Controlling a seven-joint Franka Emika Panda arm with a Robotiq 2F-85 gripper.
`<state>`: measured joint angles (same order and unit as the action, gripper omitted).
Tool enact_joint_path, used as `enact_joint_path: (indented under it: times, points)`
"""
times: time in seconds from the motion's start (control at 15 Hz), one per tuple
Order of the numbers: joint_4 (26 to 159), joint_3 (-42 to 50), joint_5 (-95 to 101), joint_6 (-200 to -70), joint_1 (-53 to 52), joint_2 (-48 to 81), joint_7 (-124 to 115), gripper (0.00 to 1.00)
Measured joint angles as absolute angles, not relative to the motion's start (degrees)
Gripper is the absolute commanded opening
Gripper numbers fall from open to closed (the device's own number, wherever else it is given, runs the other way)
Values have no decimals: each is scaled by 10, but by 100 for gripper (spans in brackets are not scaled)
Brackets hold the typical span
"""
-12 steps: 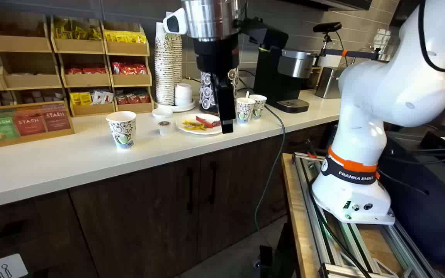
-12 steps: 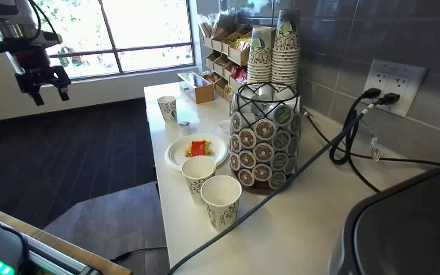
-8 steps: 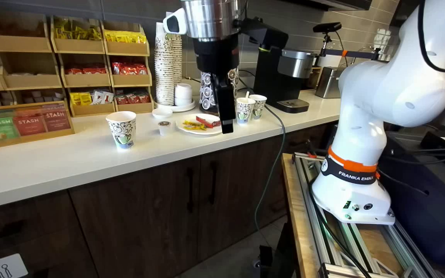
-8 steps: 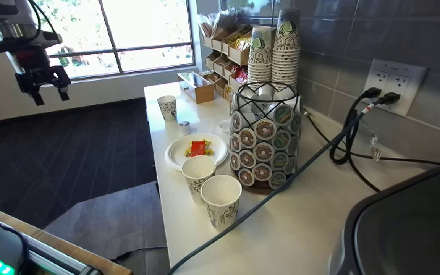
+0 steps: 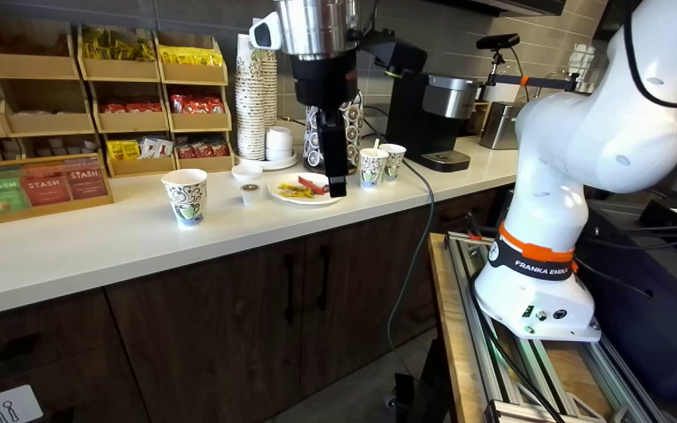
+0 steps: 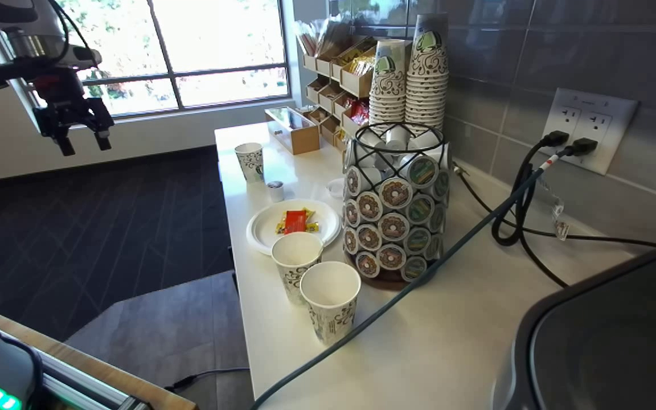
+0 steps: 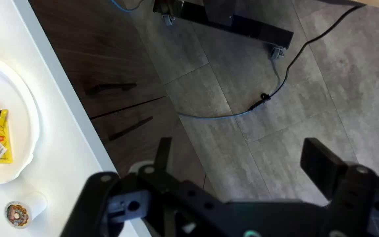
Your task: Pick up the coffee pod and put it on the coffee pod rack
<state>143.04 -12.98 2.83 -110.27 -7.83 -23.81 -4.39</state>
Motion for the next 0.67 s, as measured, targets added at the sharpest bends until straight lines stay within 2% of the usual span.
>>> enact_joint_path:
  times: [0.67]
  points:
    - [1442,69,23,-1312,40,-136,71,100]
